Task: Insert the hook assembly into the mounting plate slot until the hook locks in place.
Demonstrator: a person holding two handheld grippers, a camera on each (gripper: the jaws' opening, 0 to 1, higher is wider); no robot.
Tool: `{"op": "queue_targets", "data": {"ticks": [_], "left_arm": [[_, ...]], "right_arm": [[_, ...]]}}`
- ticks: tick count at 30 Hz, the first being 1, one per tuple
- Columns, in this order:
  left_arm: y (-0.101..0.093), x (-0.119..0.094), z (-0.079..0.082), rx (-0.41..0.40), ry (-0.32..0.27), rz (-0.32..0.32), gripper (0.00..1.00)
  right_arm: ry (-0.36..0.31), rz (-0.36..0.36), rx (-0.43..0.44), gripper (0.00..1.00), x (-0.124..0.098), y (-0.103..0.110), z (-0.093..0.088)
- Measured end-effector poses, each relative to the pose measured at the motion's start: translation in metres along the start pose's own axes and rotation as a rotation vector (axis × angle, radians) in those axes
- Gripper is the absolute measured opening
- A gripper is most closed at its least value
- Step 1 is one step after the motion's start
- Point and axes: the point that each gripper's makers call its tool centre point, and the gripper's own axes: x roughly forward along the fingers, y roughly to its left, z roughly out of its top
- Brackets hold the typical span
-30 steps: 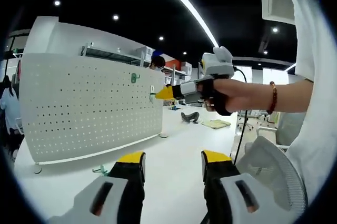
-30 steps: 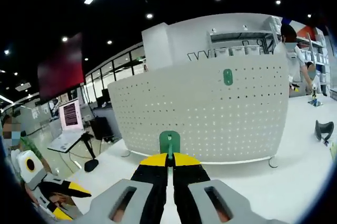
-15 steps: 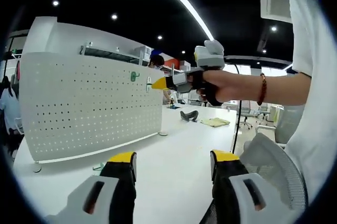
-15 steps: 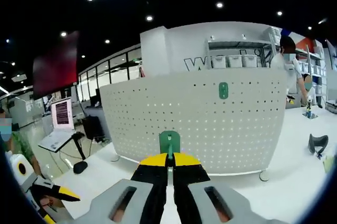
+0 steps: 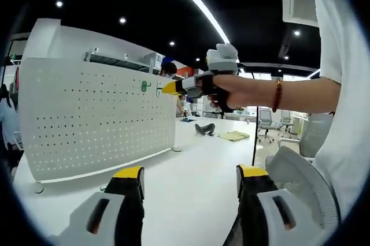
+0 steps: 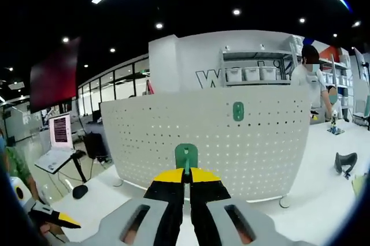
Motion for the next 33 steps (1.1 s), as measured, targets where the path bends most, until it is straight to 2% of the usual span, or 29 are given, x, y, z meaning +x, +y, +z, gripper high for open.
{"op": "queue_targets", "data": {"ticks": [13,21,33], "left_arm": [[0.000,-0.003,0.002,-0.015,-0.005,0.002,0.74],[0.004,-0.006,0.002,-0.017,-0.004,0.007,0.79],[0.007,-0.008,-0.003,-0.017,0.022,0.019,0.81]], "right_arm": [[-0.028,-0.047,0.006,0.01,0.011,-0.017,0.014],[-0.032,-0.052,-0.009,0.01,0.021,-0.022,0.020],[-0.041,-0.048,-0.014,0.01,0.035,-0.027,0.027]]}}
